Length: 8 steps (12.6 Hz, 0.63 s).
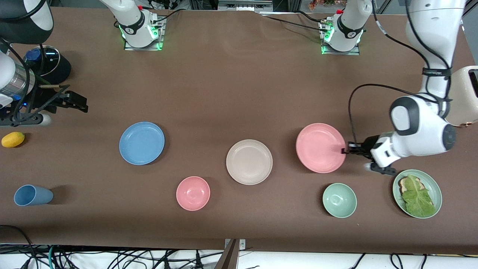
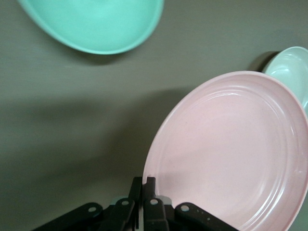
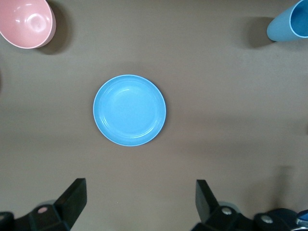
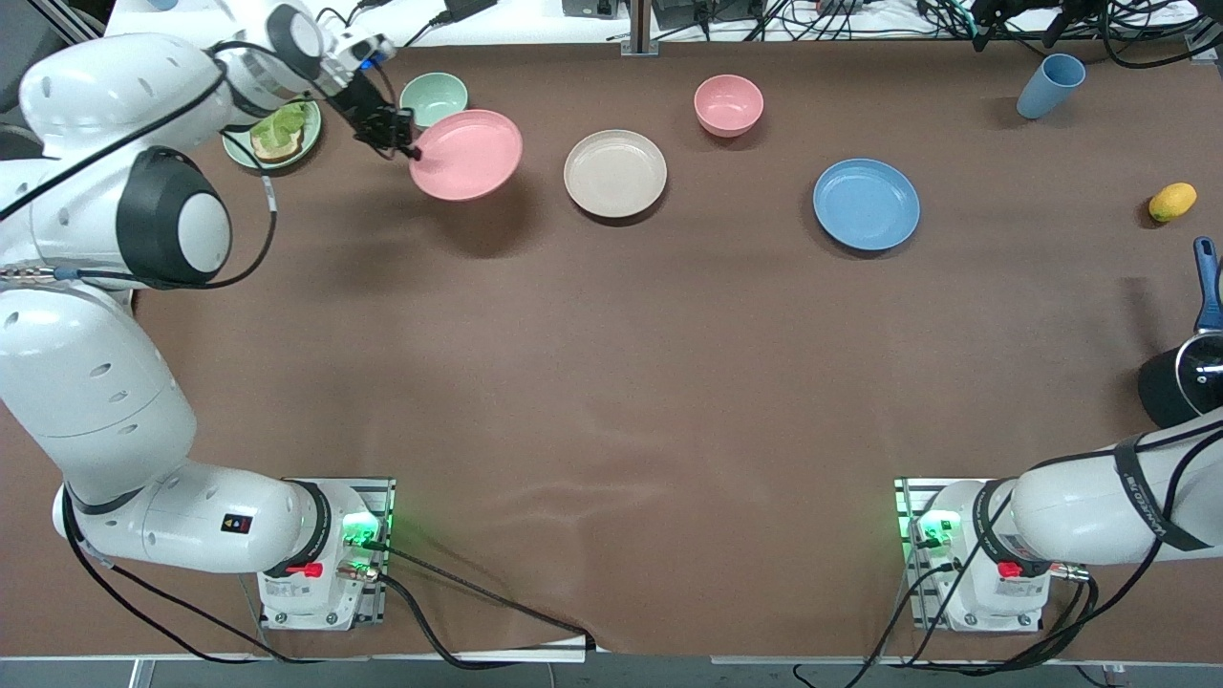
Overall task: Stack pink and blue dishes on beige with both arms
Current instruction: 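Carry the pink plate with the left gripper onto the beige plate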
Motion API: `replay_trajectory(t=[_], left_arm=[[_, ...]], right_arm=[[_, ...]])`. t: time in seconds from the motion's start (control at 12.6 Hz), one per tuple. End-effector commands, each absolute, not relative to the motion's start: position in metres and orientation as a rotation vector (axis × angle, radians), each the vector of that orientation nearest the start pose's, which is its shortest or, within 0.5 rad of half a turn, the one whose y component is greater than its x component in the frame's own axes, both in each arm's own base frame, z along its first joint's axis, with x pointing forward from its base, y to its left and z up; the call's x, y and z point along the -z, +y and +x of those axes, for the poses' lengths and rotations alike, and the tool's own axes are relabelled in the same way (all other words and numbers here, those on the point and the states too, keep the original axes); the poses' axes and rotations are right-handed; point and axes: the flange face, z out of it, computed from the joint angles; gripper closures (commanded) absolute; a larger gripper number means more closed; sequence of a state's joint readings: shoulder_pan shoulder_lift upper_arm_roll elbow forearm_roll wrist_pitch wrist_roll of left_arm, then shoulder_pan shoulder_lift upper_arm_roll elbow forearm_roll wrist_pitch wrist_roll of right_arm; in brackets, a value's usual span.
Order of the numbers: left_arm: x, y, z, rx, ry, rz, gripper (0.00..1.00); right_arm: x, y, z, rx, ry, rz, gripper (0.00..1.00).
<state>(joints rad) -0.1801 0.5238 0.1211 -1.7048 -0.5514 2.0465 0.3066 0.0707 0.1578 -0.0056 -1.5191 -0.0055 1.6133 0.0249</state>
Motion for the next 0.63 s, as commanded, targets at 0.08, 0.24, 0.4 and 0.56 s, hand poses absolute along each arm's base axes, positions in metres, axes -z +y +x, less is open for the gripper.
replay_trajectory(t=[0.08,0.24,0.4,0.56], left_arm=[[-0.282,-0.179,0.667,-0.236,-0.003,-3.498,1.00],[-0.275,-0.218,0.669,-0.200,-0.046,-3.486,1.00],[-0.267,-0.245,0.668,-0.170,-0.092,-3.477,1.00],[-0.262,-0.262,0.665,-0.142,-0.125,-3.471,1.00]], right_arm=[[-0.562,0.031,0.596,-0.120,-0.036,-3.143,0.00],[-0.563,0.031,0.596,-0.113,-0.034,-3.144,0.00],[-0.565,0.031,0.598,-0.096,-0.034,-3.144,0.00],[-0.565,0.030,0.599,-0.086,-0.032,-3.150,0.00]])
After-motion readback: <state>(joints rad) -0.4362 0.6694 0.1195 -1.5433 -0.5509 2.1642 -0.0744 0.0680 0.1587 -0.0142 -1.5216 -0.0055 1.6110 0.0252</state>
